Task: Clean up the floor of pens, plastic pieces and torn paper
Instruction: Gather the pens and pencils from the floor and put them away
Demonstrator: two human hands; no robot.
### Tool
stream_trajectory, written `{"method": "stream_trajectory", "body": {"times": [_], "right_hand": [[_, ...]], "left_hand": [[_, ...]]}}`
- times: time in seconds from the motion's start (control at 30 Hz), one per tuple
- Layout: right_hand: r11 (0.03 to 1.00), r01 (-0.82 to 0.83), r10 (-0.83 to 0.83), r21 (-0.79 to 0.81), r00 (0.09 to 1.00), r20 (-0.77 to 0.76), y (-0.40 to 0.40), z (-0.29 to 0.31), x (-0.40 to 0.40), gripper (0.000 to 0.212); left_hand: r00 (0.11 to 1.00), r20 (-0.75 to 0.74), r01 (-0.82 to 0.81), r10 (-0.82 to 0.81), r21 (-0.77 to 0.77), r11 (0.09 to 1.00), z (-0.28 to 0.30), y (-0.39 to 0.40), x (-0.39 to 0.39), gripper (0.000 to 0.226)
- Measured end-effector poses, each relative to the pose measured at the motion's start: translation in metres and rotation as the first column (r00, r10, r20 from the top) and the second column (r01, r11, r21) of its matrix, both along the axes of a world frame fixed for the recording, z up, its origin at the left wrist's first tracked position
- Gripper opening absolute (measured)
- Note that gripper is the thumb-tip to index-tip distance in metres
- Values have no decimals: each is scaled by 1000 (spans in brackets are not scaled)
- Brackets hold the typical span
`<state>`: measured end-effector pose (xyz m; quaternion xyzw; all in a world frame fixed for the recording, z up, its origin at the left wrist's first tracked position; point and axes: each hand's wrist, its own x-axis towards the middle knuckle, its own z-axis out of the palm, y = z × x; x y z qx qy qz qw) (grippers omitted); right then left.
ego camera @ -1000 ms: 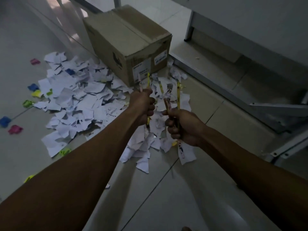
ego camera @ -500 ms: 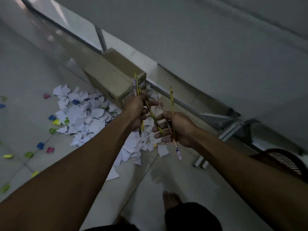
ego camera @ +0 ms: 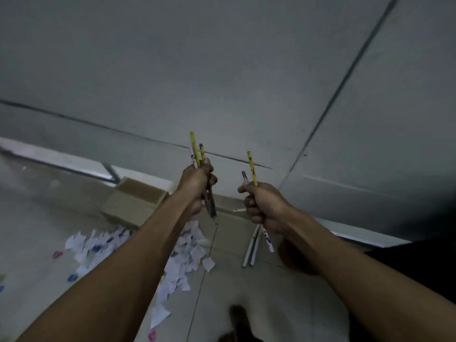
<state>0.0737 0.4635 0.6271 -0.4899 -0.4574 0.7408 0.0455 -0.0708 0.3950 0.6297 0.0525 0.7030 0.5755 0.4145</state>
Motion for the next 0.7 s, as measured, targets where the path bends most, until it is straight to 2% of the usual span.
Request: {"method": "stream_trajectory", "body": {"times": [0.1,0.23,0.37,0.53,0.7], "right_hand": [[982,179,-183,-60,981,-63,13,53,43,40],[917,396,-399,-50,904,-156,25,98,107,32],[773,630,-621,-69,731,-284,40,130,181,21],[615,784,-758,-80,560,-334,63,152,262,21],[497,866,-818,-53,448,-362,95,162,353,17]], "left_hand": [[997,27,73,-75,73,995,54,34,34,30],[945,186,250,-271,129,960,112,70,93,29],[878,179,403,-444,226,887,153,112,168,29],[810,139,515,-570,298,804,180,148,258,26],[783,76,567,-617,320,759,187,185,347,20]]}}
